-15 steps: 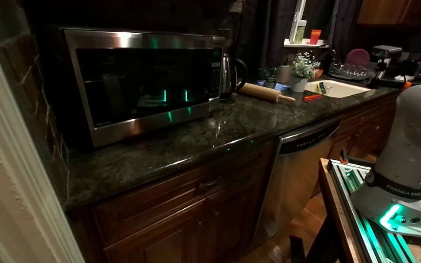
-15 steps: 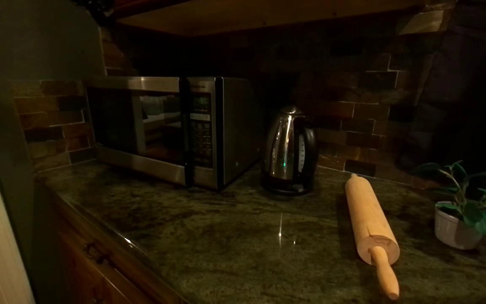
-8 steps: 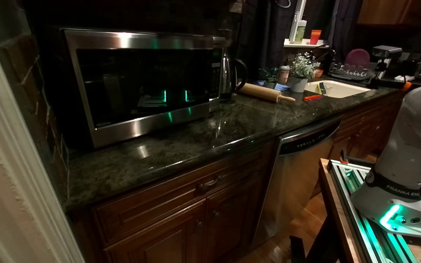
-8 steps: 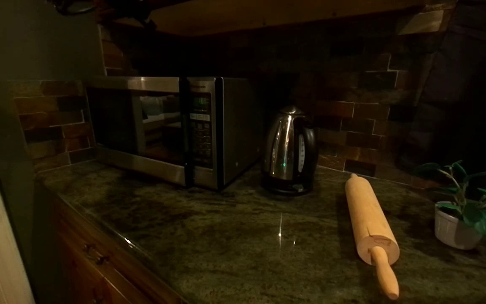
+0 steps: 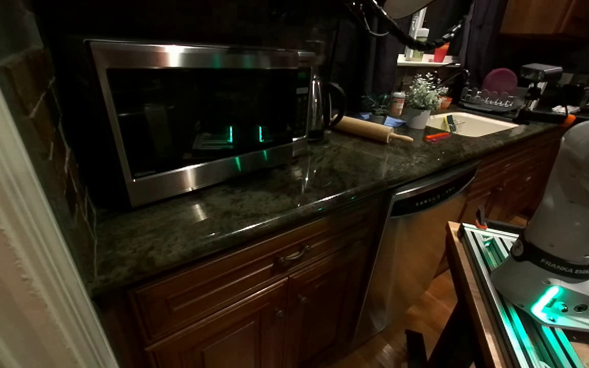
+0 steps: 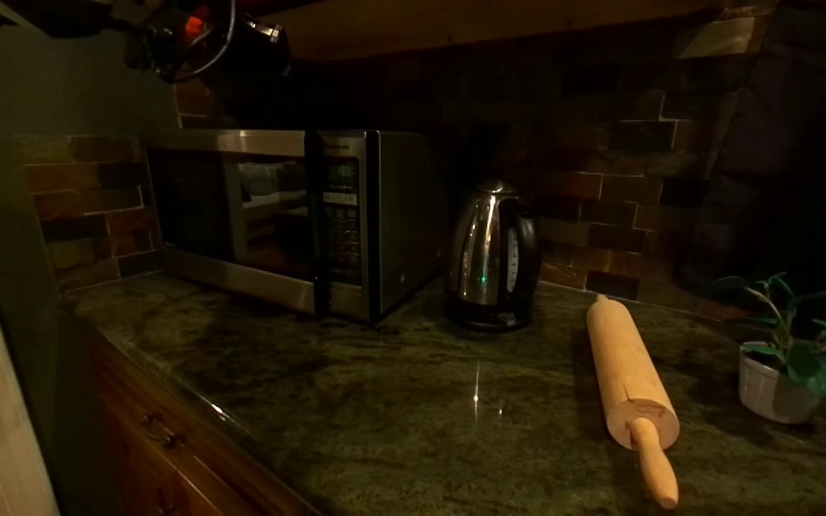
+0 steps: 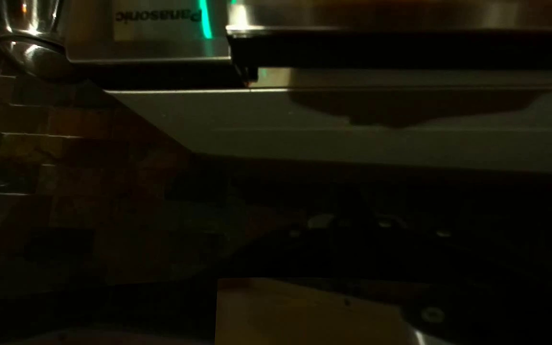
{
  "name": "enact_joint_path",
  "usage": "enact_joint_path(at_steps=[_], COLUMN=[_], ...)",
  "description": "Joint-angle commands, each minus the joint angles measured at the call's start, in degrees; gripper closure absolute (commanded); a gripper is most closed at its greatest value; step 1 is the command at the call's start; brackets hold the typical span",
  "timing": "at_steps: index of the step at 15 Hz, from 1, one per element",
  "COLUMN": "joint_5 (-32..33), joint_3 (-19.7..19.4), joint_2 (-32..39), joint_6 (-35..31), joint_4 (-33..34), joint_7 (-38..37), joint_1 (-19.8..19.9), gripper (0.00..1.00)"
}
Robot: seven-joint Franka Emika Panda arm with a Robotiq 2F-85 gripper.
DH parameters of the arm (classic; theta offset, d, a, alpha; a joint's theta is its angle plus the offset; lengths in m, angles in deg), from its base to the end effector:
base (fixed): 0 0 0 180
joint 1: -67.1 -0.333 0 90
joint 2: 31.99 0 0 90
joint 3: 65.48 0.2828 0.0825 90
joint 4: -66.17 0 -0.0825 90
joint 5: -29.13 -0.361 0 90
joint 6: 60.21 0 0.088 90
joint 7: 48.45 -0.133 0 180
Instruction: Open the microwave door
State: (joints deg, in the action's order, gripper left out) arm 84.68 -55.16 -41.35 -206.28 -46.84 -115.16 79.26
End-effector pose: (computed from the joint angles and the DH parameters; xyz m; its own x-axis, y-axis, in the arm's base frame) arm 0.5610 -0.0131 0.5806 0.4313 -0.2388 0.8700 -0.5520 -0.8326 0.0451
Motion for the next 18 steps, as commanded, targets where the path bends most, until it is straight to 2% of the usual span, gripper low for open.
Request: enact_joint_path(at_steps=[1, 9, 18], joint_5=[1.52, -2.76, -8.74], joint_3=[-3.36, -6.90, -7.53], joint_2=[2.04, 3.73, 4.25], joint_6=[2.26, 2.89, 7.58], joint_4=[1.36, 1.23, 1.63], joint_7=[-0.55, 3.50, 7.59], joint_1=[-3.52, -6.88, -8.55], gripper=[1.00, 1.00, 1.00])
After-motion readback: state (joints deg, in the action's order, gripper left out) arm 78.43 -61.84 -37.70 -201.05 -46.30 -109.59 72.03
